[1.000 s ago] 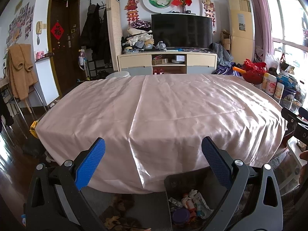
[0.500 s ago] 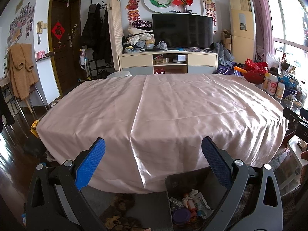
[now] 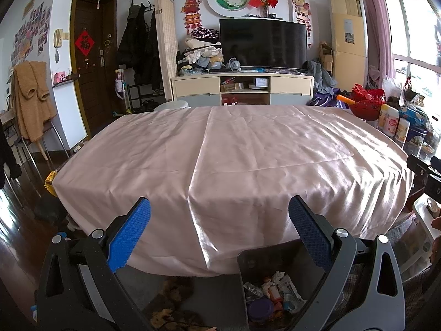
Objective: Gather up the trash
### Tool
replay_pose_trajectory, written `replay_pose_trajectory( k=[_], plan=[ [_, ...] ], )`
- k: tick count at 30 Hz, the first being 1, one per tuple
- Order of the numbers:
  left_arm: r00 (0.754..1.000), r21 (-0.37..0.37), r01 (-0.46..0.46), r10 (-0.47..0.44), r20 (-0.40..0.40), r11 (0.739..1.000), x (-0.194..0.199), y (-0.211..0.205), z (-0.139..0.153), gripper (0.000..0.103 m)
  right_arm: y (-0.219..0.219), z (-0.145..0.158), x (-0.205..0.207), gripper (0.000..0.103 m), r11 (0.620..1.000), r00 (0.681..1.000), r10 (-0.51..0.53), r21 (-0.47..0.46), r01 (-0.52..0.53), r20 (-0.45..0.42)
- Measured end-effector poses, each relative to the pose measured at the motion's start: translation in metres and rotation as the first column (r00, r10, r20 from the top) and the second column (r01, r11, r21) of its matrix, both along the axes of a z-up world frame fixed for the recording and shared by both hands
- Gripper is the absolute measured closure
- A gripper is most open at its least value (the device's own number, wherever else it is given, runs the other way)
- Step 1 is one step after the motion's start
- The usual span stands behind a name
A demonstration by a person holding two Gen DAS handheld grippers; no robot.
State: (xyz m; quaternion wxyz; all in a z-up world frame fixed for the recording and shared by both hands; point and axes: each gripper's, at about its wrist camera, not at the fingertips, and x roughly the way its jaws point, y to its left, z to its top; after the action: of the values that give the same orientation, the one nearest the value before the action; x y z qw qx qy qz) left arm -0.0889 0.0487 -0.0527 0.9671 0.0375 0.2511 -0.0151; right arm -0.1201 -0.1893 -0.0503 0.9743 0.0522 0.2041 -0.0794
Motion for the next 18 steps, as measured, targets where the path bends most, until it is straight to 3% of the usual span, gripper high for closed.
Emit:
replay_pose_trajectory(
  k=[18],
  plan=[
    [1.0,0.001,-0.01,0.01,-0.006,1.0,-0.0007,0.0017,-0.0011,0.008,-0.0023,-0.0023,-0.0007,0.003,1.0,1.0,-0.007,0.006,0.007,-0.006]
  ],
)
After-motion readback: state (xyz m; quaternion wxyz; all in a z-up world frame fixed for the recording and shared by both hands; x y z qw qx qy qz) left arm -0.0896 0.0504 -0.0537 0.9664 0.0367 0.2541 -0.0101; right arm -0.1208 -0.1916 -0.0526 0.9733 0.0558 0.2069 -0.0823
